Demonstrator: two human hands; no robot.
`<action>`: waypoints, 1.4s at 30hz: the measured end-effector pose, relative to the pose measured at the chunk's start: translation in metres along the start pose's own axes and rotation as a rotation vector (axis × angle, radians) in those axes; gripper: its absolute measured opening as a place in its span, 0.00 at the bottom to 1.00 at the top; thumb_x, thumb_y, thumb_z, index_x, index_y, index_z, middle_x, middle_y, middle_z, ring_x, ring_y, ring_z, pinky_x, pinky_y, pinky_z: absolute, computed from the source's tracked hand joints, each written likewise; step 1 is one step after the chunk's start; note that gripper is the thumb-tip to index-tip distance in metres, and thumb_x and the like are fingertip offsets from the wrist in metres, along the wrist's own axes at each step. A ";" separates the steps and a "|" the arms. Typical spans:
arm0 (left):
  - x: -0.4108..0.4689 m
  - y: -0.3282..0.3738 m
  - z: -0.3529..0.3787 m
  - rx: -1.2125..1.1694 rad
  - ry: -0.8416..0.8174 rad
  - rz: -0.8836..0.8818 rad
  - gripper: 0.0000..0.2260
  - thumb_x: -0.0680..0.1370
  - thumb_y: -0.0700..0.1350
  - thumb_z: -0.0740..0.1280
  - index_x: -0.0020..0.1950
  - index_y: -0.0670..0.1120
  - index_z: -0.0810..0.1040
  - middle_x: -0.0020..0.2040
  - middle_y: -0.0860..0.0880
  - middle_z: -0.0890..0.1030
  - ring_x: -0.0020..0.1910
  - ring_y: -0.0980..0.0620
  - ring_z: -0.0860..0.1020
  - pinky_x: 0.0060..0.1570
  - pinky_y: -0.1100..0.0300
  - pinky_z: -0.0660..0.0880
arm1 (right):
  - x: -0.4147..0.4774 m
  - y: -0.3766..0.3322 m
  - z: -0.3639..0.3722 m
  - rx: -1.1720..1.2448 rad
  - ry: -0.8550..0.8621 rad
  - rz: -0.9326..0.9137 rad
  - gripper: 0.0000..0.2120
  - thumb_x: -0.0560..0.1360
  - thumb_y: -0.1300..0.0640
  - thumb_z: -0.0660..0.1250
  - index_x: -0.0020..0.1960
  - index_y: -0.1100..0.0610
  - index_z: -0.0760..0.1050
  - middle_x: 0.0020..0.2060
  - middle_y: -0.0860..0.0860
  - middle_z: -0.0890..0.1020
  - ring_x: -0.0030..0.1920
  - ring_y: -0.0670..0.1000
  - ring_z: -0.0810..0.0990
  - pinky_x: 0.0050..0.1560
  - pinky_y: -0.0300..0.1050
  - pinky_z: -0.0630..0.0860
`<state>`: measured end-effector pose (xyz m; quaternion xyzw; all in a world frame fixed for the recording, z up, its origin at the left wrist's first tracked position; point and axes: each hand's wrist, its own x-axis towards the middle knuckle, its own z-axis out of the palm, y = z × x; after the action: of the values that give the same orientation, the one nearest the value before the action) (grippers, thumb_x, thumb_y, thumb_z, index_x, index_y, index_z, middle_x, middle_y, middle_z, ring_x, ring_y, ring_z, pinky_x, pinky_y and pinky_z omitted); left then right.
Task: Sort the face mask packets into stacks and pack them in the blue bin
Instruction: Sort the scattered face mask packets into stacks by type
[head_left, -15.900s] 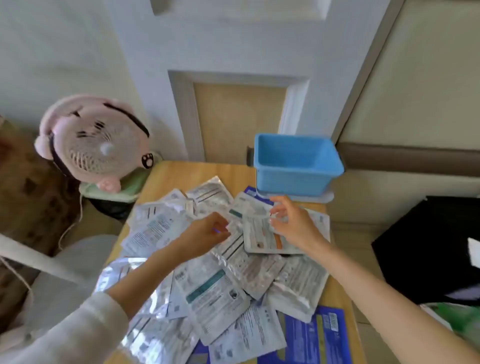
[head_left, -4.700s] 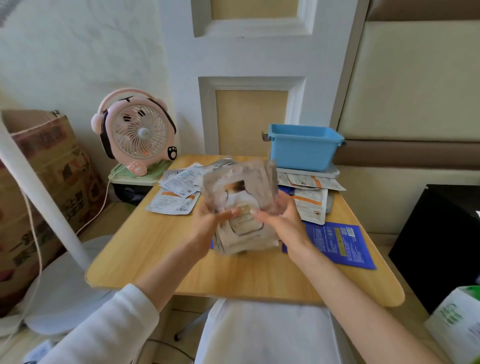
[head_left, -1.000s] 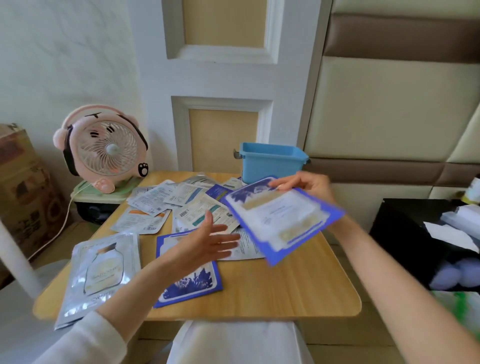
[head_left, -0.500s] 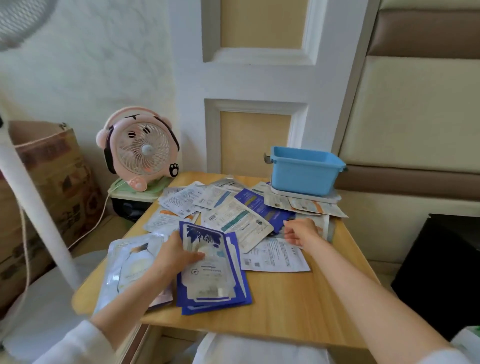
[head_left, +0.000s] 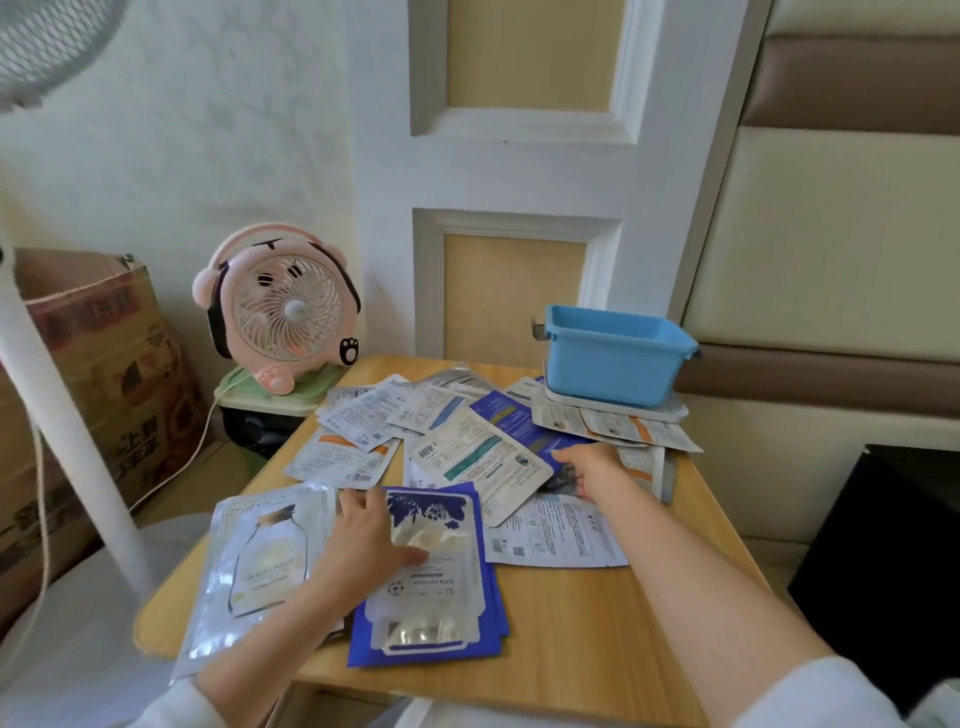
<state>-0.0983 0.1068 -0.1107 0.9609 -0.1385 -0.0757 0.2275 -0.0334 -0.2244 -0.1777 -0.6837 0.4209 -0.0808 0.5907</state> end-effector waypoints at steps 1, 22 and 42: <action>0.000 0.001 0.002 0.125 0.032 0.044 0.38 0.70 0.57 0.72 0.71 0.44 0.59 0.71 0.43 0.57 0.70 0.45 0.61 0.67 0.55 0.64 | -0.001 -0.003 0.000 0.012 0.007 0.007 0.24 0.60 0.57 0.78 0.52 0.64 0.75 0.43 0.58 0.83 0.39 0.58 0.83 0.45 0.54 0.82; -0.003 0.007 0.029 0.480 -0.305 0.532 0.50 0.54 0.79 0.42 0.75 0.61 0.50 0.77 0.55 0.44 0.76 0.49 0.41 0.73 0.43 0.41 | -0.089 -0.017 -0.072 0.328 -0.048 -0.038 0.10 0.69 0.68 0.72 0.47 0.63 0.75 0.37 0.56 0.75 0.28 0.48 0.68 0.21 0.37 0.74; -0.014 0.062 -0.007 -0.867 -0.371 0.277 0.11 0.73 0.45 0.70 0.53 0.42 0.78 0.45 0.45 0.85 0.42 0.48 0.84 0.40 0.59 0.80 | -0.158 -0.042 -0.036 0.399 -0.953 -0.608 0.11 0.60 0.49 0.73 0.27 0.53 0.75 0.36 0.52 0.82 0.38 0.52 0.80 0.38 0.42 0.77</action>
<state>-0.1244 0.0609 -0.0753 0.7207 -0.2589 -0.2651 0.5859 -0.1350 -0.1467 -0.0697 -0.6103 -0.1282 -0.0082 0.7817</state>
